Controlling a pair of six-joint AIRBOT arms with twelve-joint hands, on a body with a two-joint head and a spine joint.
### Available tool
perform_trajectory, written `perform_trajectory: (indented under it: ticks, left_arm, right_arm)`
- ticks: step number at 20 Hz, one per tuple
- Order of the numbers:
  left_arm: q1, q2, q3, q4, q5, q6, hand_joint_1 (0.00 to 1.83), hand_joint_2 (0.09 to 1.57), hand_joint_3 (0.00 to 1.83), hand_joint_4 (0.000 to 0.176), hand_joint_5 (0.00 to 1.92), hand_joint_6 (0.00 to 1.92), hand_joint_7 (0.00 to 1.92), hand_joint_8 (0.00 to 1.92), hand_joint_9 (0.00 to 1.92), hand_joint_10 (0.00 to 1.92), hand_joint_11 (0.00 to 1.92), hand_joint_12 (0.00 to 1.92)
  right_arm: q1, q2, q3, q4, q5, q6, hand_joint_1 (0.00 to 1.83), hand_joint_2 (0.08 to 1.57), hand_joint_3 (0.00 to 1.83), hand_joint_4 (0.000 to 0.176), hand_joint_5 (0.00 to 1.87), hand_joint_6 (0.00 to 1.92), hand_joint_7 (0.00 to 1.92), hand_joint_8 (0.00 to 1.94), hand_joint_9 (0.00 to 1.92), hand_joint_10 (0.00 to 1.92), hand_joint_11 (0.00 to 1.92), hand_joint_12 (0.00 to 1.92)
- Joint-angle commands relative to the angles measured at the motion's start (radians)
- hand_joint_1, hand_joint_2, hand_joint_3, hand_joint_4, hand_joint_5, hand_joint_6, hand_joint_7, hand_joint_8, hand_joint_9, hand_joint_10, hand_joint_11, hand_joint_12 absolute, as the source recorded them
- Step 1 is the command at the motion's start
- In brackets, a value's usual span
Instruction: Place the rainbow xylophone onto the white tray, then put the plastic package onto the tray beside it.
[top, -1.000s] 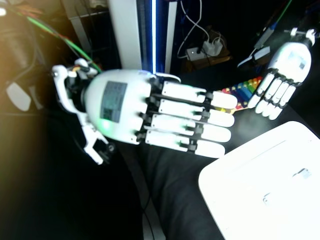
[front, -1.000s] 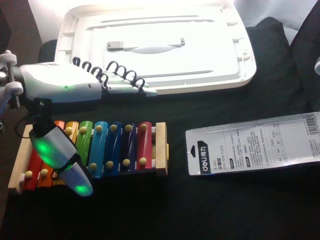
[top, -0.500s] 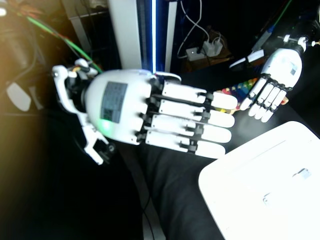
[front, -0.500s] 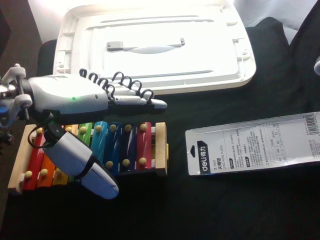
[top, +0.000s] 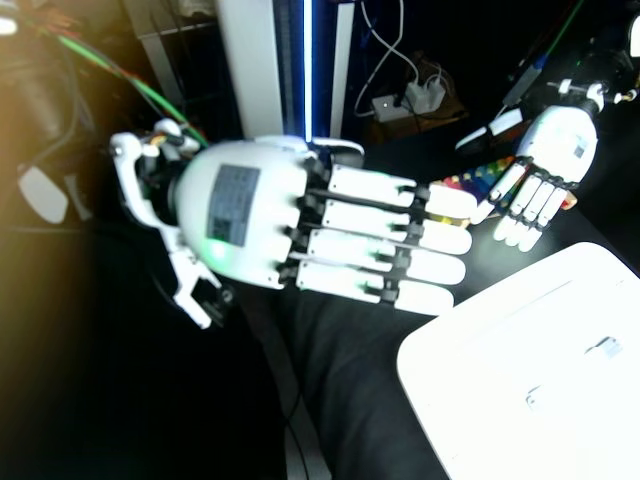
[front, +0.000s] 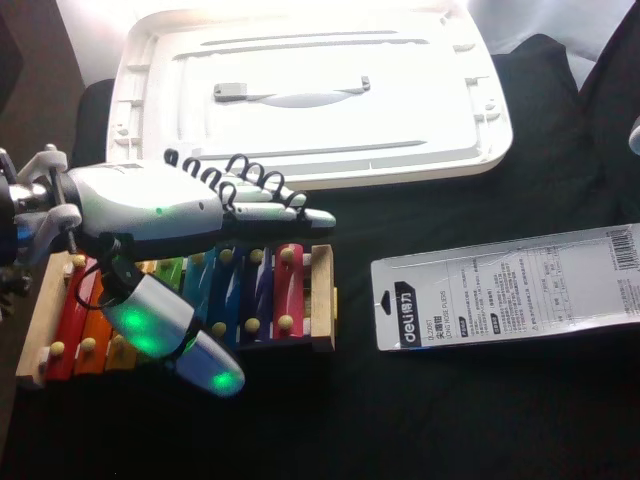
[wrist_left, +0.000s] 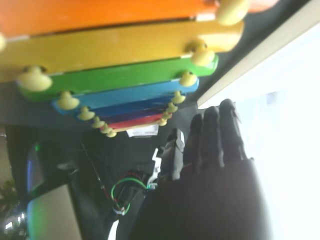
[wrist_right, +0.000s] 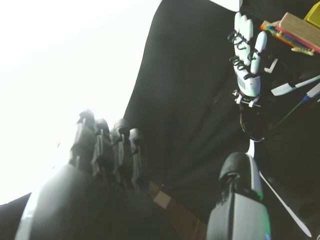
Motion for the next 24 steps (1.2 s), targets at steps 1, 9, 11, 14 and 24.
perform_trajectory:
  ticks: [1,9,11,14,24]
  left_arm:
    - [-0.004,-0.005,0.005,-0.048,-0.057,0.008,0.58,0.68,0.00,0.125,0.00,0.00,0.00,0.00,0.00,0.00,0.00,0.00]
    - [0.007,-0.013,0.010,-0.061,-0.040,0.025,0.52,0.74,0.01,0.127,0.00,0.00,0.00,0.00,0.00,0.00,0.00,0.00]
    - [0.013,-0.017,0.010,-0.061,-0.035,0.026,0.50,0.71,0.00,0.111,0.00,0.00,0.00,0.00,0.00,0.00,0.00,0.00]
    - [0.019,-0.028,0.016,-0.061,-0.029,0.026,0.53,0.69,0.00,0.059,0.00,0.00,0.00,0.00,0.00,0.00,0.00,0.00]
    - [0.036,-0.057,0.039,-0.082,-0.022,0.026,0.93,0.85,0.02,0.020,0.00,0.00,0.01,0.00,0.03,0.01,0.06,0.02]
  right_arm:
    - [0.007,0.000,-0.001,0.054,0.111,0.008,0.67,0.86,0.00,0.000,0.22,0.00,0.20,0.00,0.00,0.00,0.06,0.03]
    - [0.007,0.000,-0.004,0.048,0.114,0.008,0.66,0.83,0.00,0.000,0.26,0.01,0.21,0.00,0.02,0.00,0.10,0.05]
    - [0.007,0.000,-0.005,0.047,0.115,0.008,0.66,0.83,0.00,0.000,0.27,0.01,0.21,0.00,0.02,0.01,0.11,0.06]
    - [0.007,0.000,-0.005,0.045,0.116,0.008,0.66,0.84,0.00,0.000,0.28,0.01,0.20,0.00,0.01,0.00,0.09,0.05]
    - [0.007,0.000,-0.008,0.041,0.123,0.008,0.68,0.84,0.00,0.000,0.29,0.01,0.19,0.01,0.00,0.00,0.08,0.05]
